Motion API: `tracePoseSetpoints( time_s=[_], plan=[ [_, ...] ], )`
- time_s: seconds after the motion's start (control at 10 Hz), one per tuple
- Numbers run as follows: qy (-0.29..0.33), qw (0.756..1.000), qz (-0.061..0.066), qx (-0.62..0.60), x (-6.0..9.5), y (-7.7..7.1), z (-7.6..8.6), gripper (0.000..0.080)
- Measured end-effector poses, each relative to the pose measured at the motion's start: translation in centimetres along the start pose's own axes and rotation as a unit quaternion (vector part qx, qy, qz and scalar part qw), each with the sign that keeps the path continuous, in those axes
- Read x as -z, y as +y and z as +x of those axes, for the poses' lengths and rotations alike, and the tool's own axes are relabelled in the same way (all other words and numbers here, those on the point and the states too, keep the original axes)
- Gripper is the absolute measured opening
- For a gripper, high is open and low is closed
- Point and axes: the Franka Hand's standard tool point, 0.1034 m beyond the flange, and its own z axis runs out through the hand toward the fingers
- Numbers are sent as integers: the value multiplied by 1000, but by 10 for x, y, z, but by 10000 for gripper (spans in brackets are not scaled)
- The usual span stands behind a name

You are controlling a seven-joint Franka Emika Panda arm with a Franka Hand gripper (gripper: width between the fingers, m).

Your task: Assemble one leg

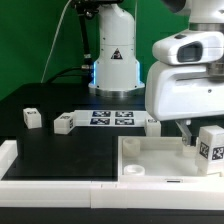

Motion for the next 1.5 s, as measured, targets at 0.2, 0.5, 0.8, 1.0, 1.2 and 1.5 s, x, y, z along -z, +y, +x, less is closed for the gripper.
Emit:
tracePoseSetpoints(
  time_s=[0.2, 0.5, 0.8, 1.0, 1.2, 1.5],
  plan=[
    [0, 1000, 2, 21, 0, 0, 0, 649],
    [0, 1000, 3, 8, 0, 0, 0, 361],
    [0, 997, 11, -77, -1, 1, -1, 291],
    [0, 970, 17, -243, -1, 5, -2, 291],
    [-1, 924, 11, -382, -2, 7, -2, 291],
    [-3, 821, 8, -571, -2, 9, -3, 291]
  ],
)
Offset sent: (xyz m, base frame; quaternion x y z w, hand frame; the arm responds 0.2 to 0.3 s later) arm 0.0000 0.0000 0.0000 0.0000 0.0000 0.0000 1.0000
